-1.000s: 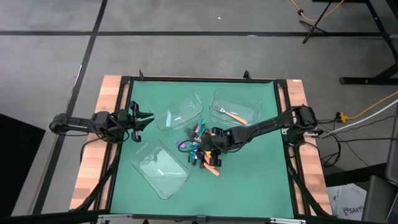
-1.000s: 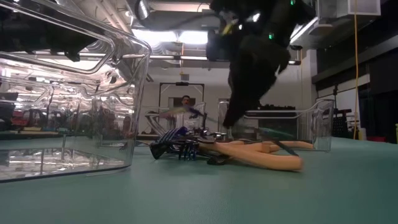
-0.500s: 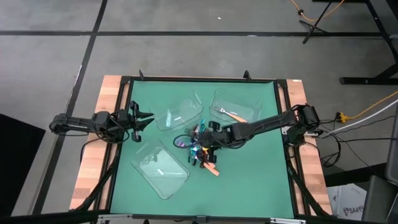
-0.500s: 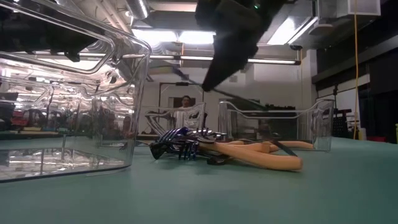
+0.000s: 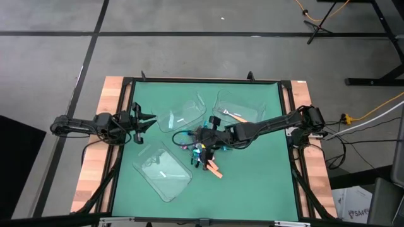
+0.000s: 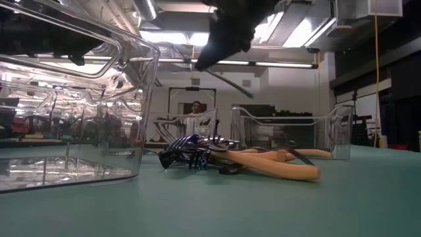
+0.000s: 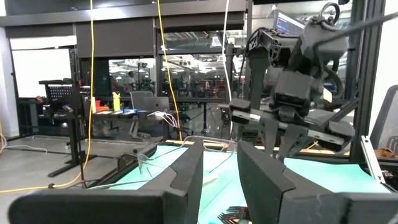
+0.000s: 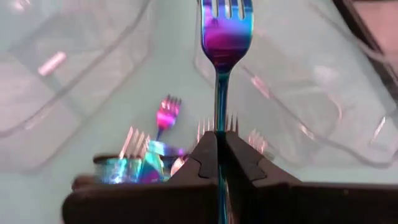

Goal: Sort silverware by color (type)
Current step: Put the blue fork into the top left transparent bin

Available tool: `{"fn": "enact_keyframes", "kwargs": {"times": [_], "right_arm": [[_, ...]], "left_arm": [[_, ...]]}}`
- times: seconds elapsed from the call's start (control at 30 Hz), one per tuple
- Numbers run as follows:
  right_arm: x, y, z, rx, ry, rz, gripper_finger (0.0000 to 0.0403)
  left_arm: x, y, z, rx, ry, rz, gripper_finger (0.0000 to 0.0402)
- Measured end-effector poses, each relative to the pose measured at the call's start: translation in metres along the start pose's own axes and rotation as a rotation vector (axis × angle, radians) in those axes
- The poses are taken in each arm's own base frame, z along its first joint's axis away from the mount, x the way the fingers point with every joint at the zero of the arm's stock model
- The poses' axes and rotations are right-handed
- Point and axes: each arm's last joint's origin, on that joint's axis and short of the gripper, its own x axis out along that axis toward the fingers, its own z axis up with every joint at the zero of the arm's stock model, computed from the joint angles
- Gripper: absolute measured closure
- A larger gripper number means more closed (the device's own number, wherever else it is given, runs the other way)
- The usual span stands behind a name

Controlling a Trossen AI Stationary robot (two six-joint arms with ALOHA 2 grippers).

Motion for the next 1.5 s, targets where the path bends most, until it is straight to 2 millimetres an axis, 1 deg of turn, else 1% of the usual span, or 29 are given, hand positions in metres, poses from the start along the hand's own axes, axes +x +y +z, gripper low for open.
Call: {"fn": "enact_keyframes", "kwargs": {"times": [0.13, 0.33, 0.53, 0.7, 0.9, 1.13, 1.5], "right_arm": [[0.001, -0.002, 0.008, 0.009, -0.074, 0.007, 0.0402], [0.006, -0.017, 0.023, 0.059, -0.184, 0.030, 0.0402], [0.008, -0.031, 0.036, 0.077, -0.295, 0.093, 0.0402], [0.008, -0.039, 0.045, 0.061, -0.385, 0.130, 0.0402], [0.005, -0.040, 0.052, 0.040, -0.456, 0.143, 0.0402], [0.001, -0.041, 0.059, 0.013, -0.539, 0.135, 0.0402], [0.000, -0.041, 0.061, 0.019, -0.564, 0.135, 0.0402]], "left_arm": [[0.000, 0.000, 0.000, 0.000, 0.000, 0.000, 0.0309], [0.000, 0.000, 0.000, 0.000, 0.000, -0.007, 0.0309], [0.000, -0.002, 0.000, -0.001, -0.004, -0.065, 0.0309], [0.000, -0.002, 0.000, -0.067, -0.001, -0.066, 0.0309], [0.001, -0.002, -0.001, -0.125, 0.009, -0.071, 0.0309], [0.006, -0.005, 0.002, -0.136, -0.015, -0.088, 0.0309], [0.019, -0.009, 0.002, -0.142, -0.036, -0.089, 0.0309]]}}
